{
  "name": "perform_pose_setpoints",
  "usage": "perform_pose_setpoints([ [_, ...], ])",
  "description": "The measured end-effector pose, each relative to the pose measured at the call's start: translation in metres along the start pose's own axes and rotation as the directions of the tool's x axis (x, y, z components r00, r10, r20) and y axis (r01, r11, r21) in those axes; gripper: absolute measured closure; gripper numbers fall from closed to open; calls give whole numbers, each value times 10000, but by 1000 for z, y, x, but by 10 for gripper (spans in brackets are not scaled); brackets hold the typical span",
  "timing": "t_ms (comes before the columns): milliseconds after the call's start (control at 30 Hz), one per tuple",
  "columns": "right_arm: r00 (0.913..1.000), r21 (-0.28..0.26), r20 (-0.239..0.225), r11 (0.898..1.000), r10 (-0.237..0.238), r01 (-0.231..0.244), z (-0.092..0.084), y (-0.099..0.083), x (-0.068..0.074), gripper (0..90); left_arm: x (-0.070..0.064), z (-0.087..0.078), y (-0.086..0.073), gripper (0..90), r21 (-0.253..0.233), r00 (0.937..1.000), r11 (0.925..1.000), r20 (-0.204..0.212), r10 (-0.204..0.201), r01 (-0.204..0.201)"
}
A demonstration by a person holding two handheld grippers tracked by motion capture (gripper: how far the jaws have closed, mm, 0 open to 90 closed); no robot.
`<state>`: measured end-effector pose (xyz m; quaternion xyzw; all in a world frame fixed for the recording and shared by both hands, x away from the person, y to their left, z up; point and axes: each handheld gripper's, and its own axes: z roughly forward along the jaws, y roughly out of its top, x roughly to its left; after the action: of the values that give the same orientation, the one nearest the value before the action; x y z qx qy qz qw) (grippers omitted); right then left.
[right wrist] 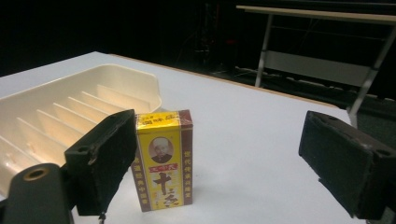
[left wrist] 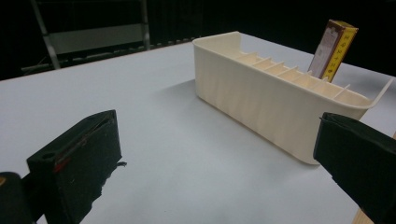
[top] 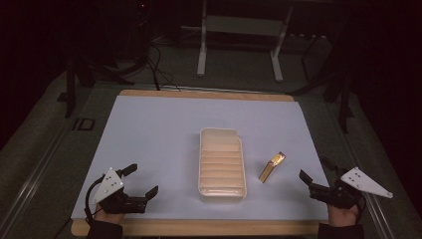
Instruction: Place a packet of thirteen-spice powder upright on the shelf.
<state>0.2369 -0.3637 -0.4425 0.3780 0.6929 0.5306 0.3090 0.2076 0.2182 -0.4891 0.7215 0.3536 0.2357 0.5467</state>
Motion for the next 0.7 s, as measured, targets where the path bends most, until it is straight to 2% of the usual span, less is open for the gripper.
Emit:
perform_pose_setpoints([
  [400, 9994, 209, -328, 9998, 68, -61, 4, -1, -1, 114, 0, 0, -1, 10, 95, 10000, 10000, -50, -13, 13],
  [533, 9992, 189, -386, 9997, -113, 121, 3, 2, -3, 114, -1, -2, -1, 10, 81, 10000, 10000, -85, -21, 22],
  [700, 9925, 742, -1150, 9960, -408, 495, 8, 0, -7, 114, 0, -2, -1, 10, 84, 9999, 9999, -86, -99, 99],
])
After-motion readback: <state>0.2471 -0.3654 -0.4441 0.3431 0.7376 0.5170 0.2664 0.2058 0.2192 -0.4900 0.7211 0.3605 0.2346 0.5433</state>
